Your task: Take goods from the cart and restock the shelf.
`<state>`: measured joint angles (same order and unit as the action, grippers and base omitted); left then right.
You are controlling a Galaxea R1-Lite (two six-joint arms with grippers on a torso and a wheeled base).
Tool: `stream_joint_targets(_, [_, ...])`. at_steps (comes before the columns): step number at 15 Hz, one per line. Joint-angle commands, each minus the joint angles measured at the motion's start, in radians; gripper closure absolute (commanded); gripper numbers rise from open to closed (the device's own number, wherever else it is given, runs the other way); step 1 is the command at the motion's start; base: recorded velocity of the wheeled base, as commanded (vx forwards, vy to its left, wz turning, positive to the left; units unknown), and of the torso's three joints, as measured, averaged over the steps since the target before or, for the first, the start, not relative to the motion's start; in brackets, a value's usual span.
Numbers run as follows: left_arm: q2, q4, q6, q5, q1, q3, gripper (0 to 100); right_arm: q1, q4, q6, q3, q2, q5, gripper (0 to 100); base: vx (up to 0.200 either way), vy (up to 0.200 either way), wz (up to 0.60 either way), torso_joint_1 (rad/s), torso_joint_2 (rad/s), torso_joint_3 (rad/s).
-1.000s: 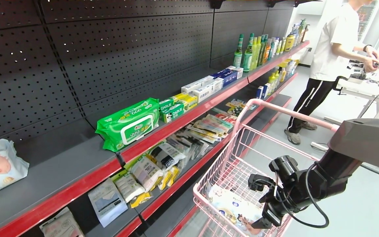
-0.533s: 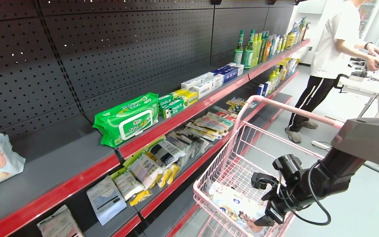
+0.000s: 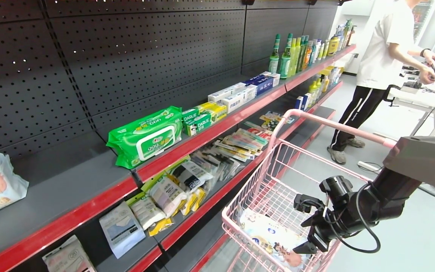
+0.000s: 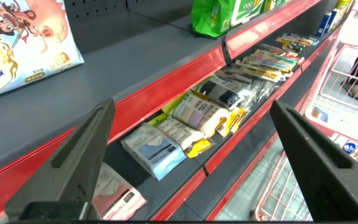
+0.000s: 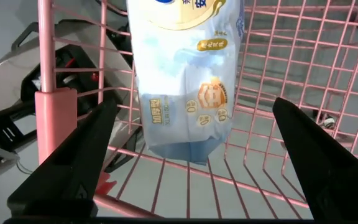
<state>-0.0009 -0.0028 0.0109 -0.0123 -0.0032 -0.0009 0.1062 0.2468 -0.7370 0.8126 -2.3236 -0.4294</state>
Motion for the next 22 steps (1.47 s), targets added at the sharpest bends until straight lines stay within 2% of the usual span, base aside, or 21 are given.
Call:
stream_joint_targets(1, [0.001,0.0,0.0,0.0,0.0,-0.001,0,-0.005,0.0,-0.002,-0.001,-0.006,-0.015,0,0.0,0.0,0.0,0.0,0.0,0.0])
stream_joint_targets(8, [0.001,0.0,0.0,0.0,0.0,-0.001,0,-0.003,0.0,-0.012,0.0,-0.011,-0.011,0,0.0,0.0,0.0,0.0,0.0,0.0])
stream_joint_targets(15, [0.001,0.0,0.0,0.0,0.0,0.001,0,-0.003,0.0,-0.013,0.0,-0.011,-0.011,0,0.0,0.0,0.0,-0.123,0.3,0.175])
stream_joint_targets(22, [0.001,0.0,0.0,0.0,0.0,-0.001,0,0.0,0.002,-0.018,0.002,-0.017,-0.012,0,0.0,0.0,0.0,-0.011,0.03,0.017])
